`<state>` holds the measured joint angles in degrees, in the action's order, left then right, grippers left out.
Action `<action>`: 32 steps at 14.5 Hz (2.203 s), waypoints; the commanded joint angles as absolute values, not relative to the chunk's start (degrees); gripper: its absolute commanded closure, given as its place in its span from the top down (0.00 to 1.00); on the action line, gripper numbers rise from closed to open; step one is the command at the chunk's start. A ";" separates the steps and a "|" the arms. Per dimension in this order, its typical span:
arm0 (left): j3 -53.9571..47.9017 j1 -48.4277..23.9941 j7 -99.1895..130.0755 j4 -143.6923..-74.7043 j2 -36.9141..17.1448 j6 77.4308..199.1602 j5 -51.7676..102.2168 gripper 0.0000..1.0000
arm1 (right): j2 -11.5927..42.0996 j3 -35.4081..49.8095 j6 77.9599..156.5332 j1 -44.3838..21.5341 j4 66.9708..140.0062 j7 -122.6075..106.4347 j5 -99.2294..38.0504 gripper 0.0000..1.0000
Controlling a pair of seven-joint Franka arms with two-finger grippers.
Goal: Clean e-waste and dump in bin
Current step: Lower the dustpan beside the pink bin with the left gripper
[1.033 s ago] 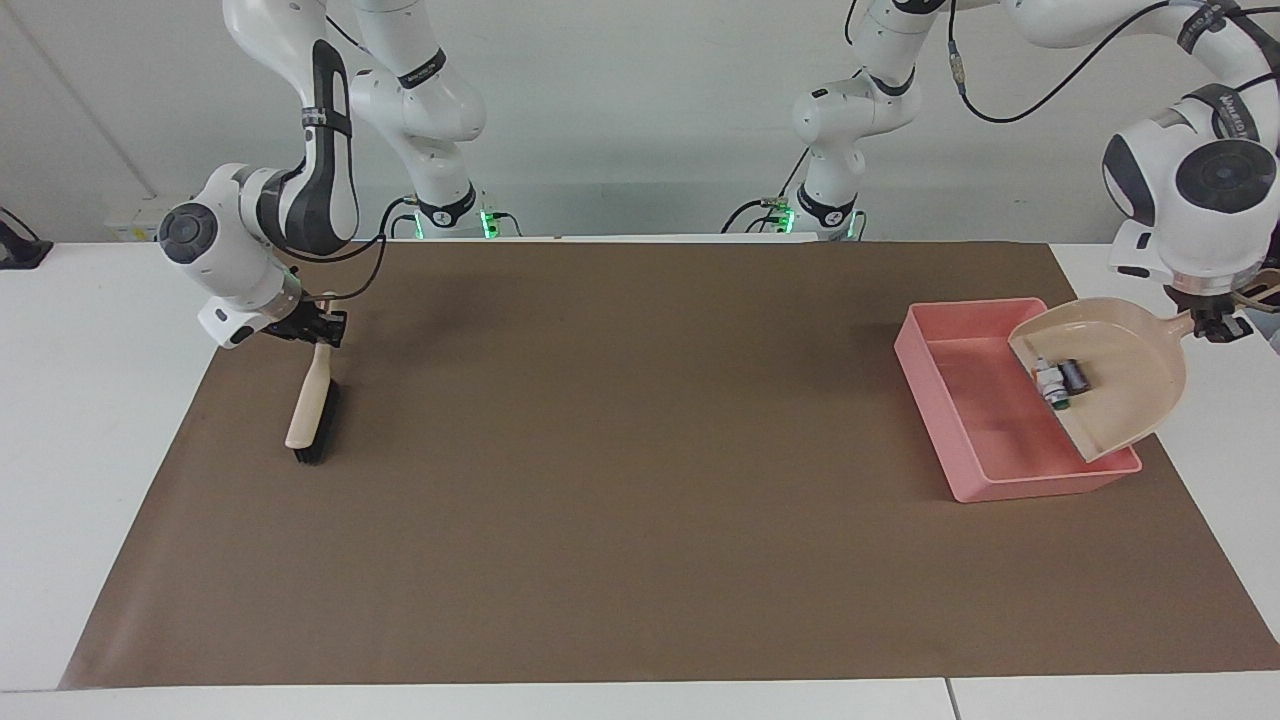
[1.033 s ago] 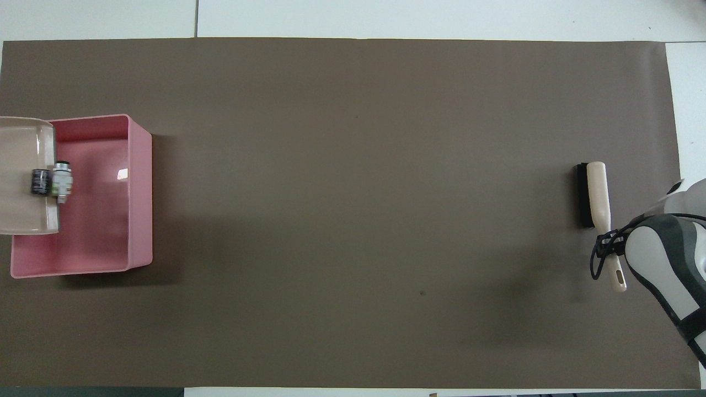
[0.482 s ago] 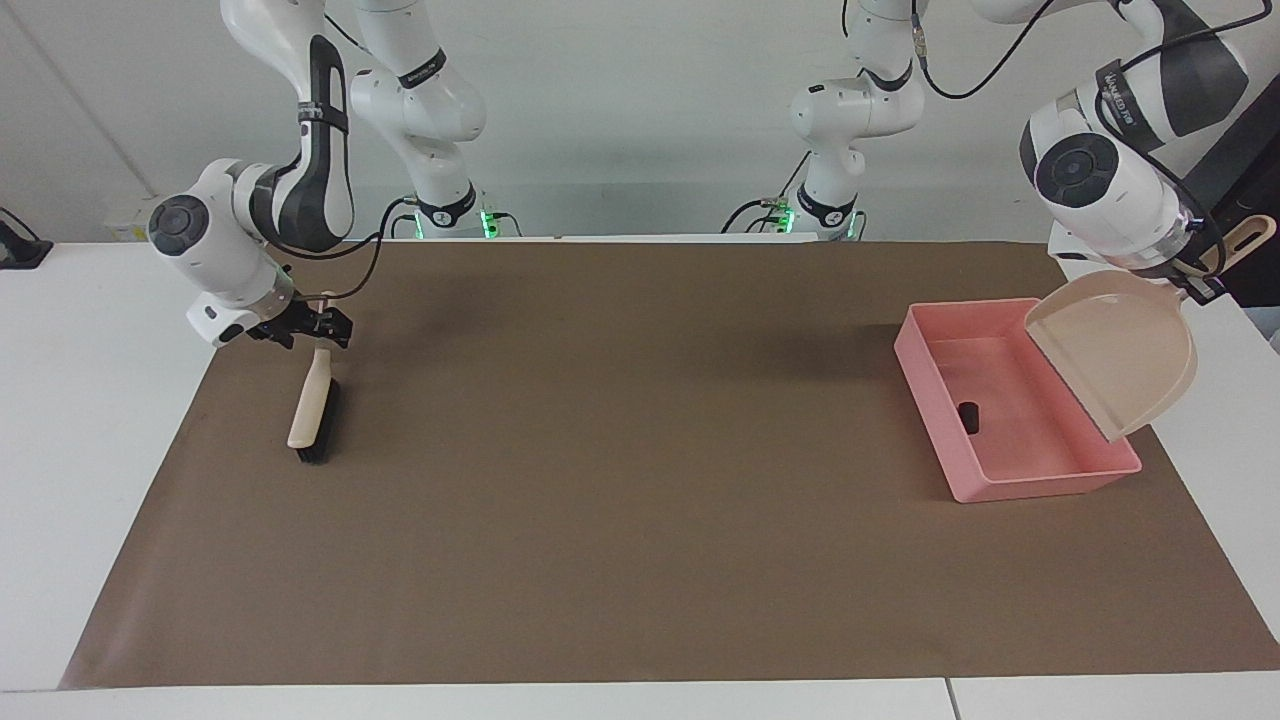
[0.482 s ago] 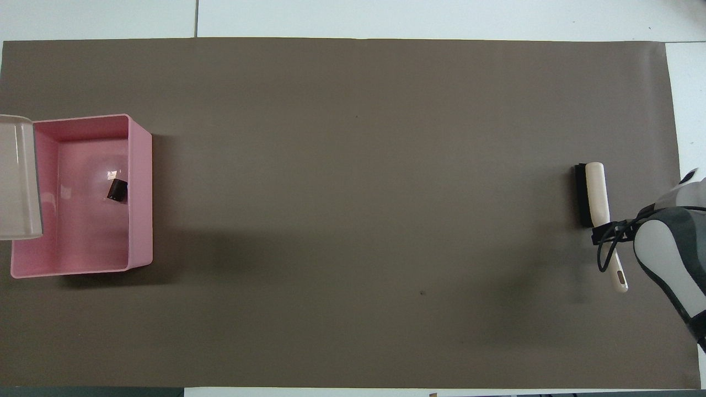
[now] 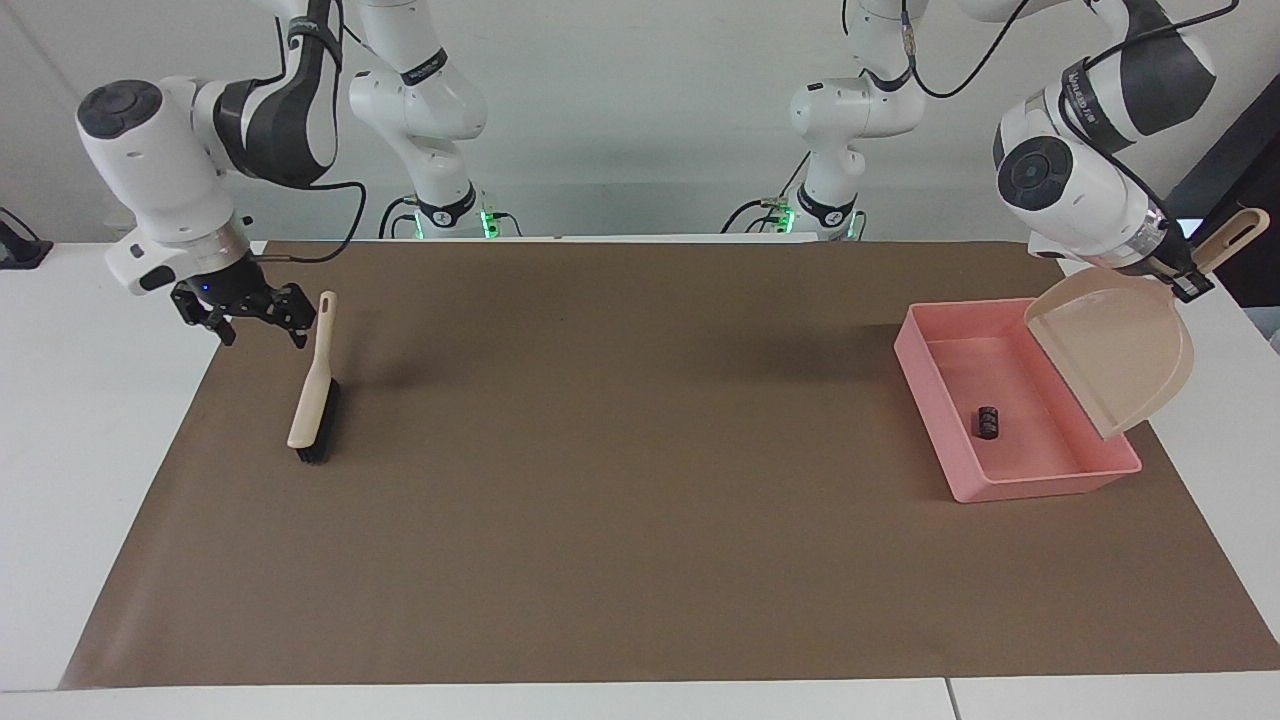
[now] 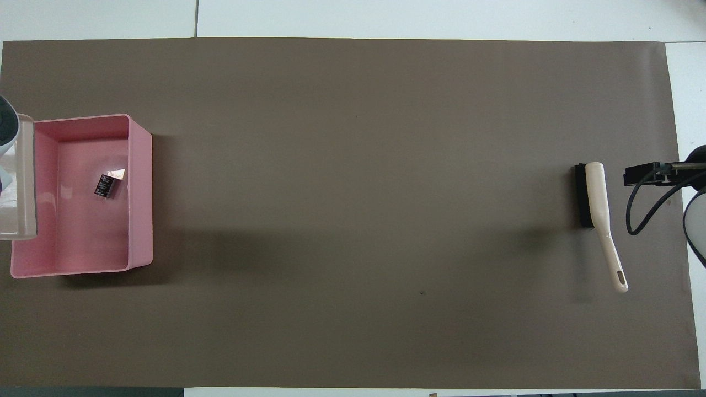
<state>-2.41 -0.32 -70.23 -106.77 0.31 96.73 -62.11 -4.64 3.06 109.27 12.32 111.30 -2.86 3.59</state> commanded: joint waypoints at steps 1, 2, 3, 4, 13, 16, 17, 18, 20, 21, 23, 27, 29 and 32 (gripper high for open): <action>-2.46 -0.97 -69.78 -106.44 1.58 95.97 -63.28 0.00 | -3.78 3.43 99.09 10.64 101.99 4.98 3.61 1.00; -2.46 -0.88 -69.96 -105.65 1.50 96.59 -61.98 0.00 | -3.52 3.51 95.31 10.11 98.39 6.14 3.60 1.00; -2.63 -0.88 -70.40 -104.34 0.80 97.29 -58.31 0.00 | -2.73 3.60 89.97 9.93 93.13 6.24 3.52 1.00; -2.55 -0.79 -71.01 -102.76 0.36 98.51 -53.66 0.00 | -1.68 3.60 85.65 9.93 89.77 6.41 3.52 1.00; -2.72 -3.23 -81.48 -99.58 -3.51 107.84 -24.02 0.00 | -3.69 -0.70 87.10 3.34 94.22 9.93 3.25 1.00; -2.64 -7.02 -76.41 -106.58 -3.34 109.50 -16.63 0.00 | -3.52 -0.26 87.28 3.16 93.69 9.76 3.34 1.00; -2.64 -8.34 -73.42 -109.48 -3.25 111.16 -16.09 0.00 | -3.52 -0.26 87.19 3.34 93.60 9.67 3.25 1.00; -2.64 -9.65 -71.39 -111.51 -3.51 112.05 -14.43 0.00 | -3.43 -0.18 87.10 3.25 93.52 9.15 3.25 1.00; -2.64 -12.12 -70.58 -114.94 -4.56 115.02 -11.87 0.00 | -3.34 -0.26 87.27 3.16 93.25 6.34 2.29 1.00; -2.64 -13.26 -70.23 -116.53 -4.74 117.05 -11.87 0.00 | -3.25 -0.26 87.28 3.25 92.90 6.15 2.29 1.00; -2.64 -14.93 -68.48 -119.95 -5.18 121.53 -11.87 0.00 | -3.25 -0.26 87.36 3.16 92.99 5.11 2.37 1.00; -2.64 -15.47 -67.94 -123.48 -5.71 126.12 -11.87 0.00 | -2.82 -0.26 87.28 3.34 91.94 4.05 2.81 1.00; -2.64 -15.90 -68.20 -123.66 -5.71 126.47 -11.87 0.22 | -2.29 -0.18 85.61 3.25 90.53 3.08 2.64 1.00; -2.64 -16.52 -70.82 -123.23 -5.80 127.09 -11.95 0.69 | -2.20 -0.18 84.20 3.25 90.18 3.08 2.37 1.00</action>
